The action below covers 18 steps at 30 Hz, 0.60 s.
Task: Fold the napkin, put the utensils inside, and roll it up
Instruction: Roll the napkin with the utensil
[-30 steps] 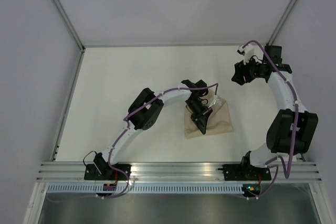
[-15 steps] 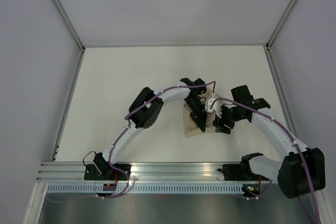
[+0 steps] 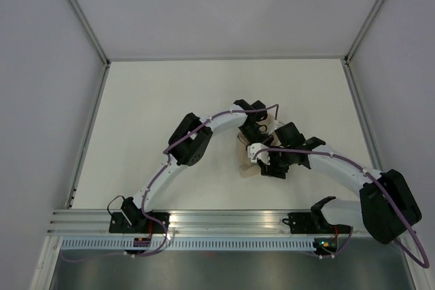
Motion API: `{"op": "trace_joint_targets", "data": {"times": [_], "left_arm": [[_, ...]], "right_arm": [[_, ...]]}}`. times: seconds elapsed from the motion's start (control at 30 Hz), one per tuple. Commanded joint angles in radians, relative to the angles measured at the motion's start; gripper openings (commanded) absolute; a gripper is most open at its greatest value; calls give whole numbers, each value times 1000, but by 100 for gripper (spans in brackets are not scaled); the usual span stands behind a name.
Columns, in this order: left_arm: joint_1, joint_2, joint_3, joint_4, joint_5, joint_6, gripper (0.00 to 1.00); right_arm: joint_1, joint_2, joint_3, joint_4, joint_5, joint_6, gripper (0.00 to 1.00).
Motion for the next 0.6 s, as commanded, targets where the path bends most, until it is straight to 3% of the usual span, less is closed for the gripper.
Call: {"op": "trace_joint_targets", "data": {"times": [0.0,0.2,0.33,0.43,0.57], "left_arm": [[21,81,0,14,-252,-50,2],[21,76,2,19,-241,-75,9],[21,35,-29,82,-224,-136,18],[31,-34,-89,186,-221,-220,21],[57,-137,-205,380,-228,-332,23]], "right_arm": [[32,18,-19,141,36,43,67],[33,57,-42,213,45,82,57],[32,81,-57,239,50,97,37],[29,96,-62,247,37,106,25],[-8,129,-50,231,-12,96,17]]}}
